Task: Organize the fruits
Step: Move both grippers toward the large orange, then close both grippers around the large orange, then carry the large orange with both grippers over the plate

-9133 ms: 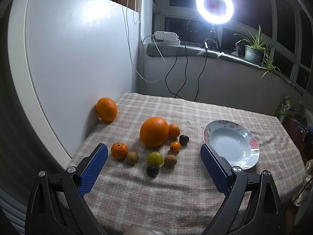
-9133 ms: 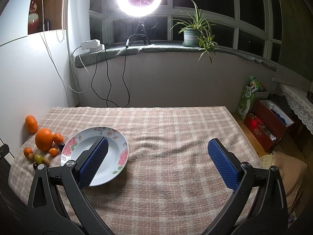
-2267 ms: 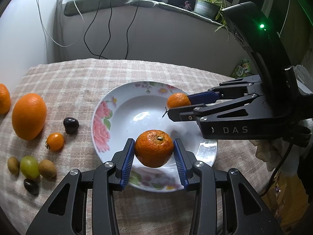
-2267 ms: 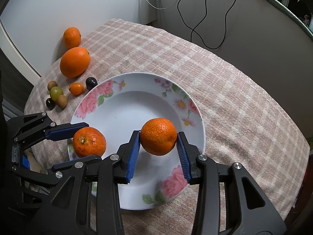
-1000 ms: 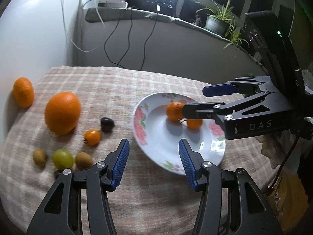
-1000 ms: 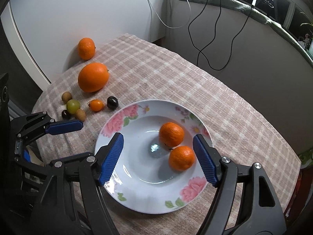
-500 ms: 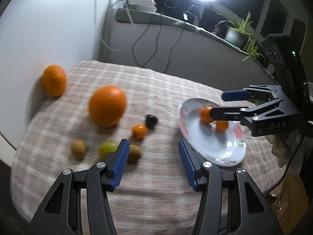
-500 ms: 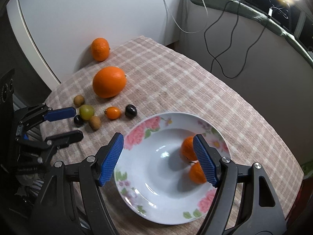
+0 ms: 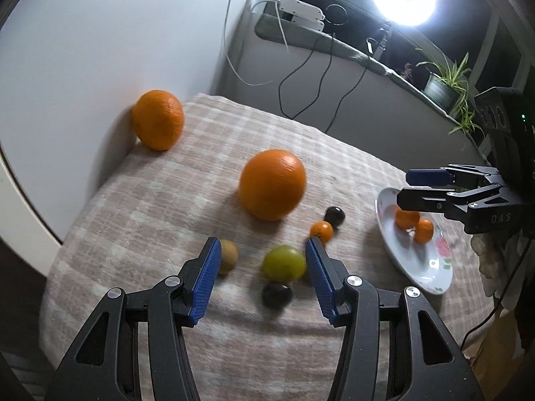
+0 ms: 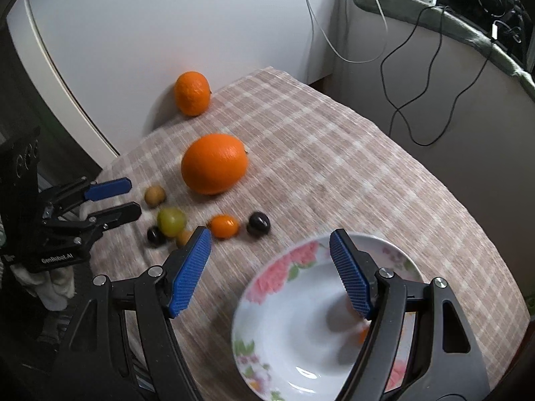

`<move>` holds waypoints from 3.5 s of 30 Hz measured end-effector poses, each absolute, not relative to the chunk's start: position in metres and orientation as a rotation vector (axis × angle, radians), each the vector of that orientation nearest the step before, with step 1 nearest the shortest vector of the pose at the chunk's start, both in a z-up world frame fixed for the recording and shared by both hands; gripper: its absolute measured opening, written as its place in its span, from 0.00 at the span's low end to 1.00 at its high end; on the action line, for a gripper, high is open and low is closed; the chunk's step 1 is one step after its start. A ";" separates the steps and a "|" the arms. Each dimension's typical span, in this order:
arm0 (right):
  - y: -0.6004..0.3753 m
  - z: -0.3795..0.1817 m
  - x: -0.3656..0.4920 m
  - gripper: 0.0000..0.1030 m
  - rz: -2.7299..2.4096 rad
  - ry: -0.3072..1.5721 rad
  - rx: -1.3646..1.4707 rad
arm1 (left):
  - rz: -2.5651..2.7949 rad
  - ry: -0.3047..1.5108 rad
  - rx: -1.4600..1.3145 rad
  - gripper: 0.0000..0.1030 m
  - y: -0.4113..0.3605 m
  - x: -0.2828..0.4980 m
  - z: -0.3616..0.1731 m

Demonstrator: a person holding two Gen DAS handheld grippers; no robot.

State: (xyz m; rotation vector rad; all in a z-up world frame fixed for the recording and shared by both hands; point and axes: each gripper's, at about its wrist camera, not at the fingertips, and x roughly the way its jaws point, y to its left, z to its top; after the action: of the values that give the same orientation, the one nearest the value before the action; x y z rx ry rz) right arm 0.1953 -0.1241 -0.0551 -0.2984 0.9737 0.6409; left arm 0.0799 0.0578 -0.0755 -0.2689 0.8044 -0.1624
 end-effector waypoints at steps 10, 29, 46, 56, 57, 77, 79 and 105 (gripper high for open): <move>-0.086 -0.067 0.223 0.83 0.718 1.030 -0.226 | -0.187 0.814 -0.278 0.61 0.063 0.104 -0.081; -0.060 -0.103 0.273 0.83 0.774 1.143 -0.071 | -0.246 0.859 -0.297 0.61 0.056 0.145 -0.096; -0.050 -0.126 0.281 0.75 0.807 1.228 -0.007 | -0.295 0.885 -0.331 0.61 0.048 0.161 -0.104; -0.051 -0.125 0.280 0.74 0.796 1.221 0.002 | -0.284 0.881 -0.303 0.59 0.040 0.162 -0.104; -0.051 -0.125 0.280 0.74 0.795 1.219 0.004 | -0.282 0.881 -0.301 0.59 0.040 0.162 -0.104; -0.066 -0.090 0.254 0.73 0.783 1.150 0.013 | -0.290 0.813 -0.264 0.59 0.025 0.139 -0.076; -0.069 -0.085 0.251 0.73 0.778 1.142 0.012 | -0.296 0.805 -0.260 0.59 0.021 0.134 -0.072; -0.163 -0.051 0.202 0.73 0.658 1.110 0.053 | -0.447 0.800 -0.203 0.59 -0.069 0.108 -0.055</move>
State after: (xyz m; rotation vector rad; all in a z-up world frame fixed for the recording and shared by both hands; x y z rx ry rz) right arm 0.2020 -0.1631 -0.0506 0.0530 1.1104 0.6578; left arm 0.1082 -0.0689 -0.0551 -0.2026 0.8004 -0.4474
